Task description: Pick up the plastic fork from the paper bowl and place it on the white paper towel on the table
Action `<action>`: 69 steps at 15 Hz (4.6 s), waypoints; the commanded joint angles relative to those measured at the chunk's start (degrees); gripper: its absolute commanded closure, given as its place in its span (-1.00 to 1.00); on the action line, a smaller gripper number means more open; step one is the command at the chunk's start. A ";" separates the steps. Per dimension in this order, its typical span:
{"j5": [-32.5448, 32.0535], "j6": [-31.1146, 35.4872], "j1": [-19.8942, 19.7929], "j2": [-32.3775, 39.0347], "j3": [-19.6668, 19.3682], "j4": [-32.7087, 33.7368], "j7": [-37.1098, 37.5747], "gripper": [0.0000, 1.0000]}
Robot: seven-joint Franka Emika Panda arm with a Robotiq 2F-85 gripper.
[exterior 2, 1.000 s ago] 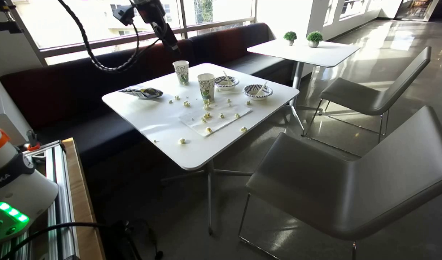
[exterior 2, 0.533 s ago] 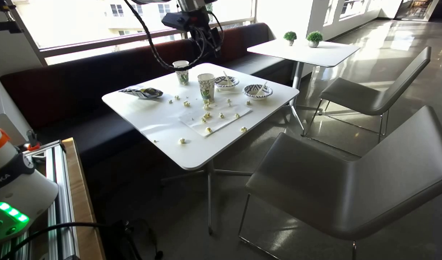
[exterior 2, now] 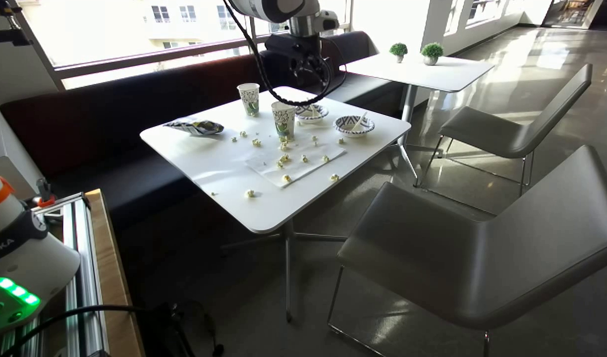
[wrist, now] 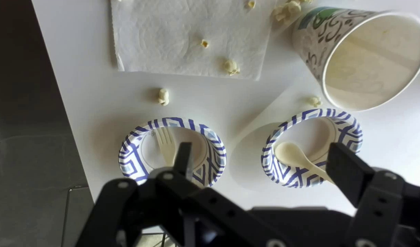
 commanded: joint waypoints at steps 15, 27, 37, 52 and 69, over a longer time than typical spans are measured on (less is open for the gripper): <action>-1.28 -6.68 0.91 13.61 -3.70 19.07 -0.03 -1.00; -3.36 -22.55 3.44 32.39 -5.47 48.33 0.40 -1.00; -4.47 -12.87 3.36 48.20 -6.59 65.33 -1.75 -1.00; -3.33 4.65 2.78 53.90 -4.26 66.25 -4.40 0.11; -3.94 5.45 3.29 52.84 -4.47 65.88 -4.99 0.93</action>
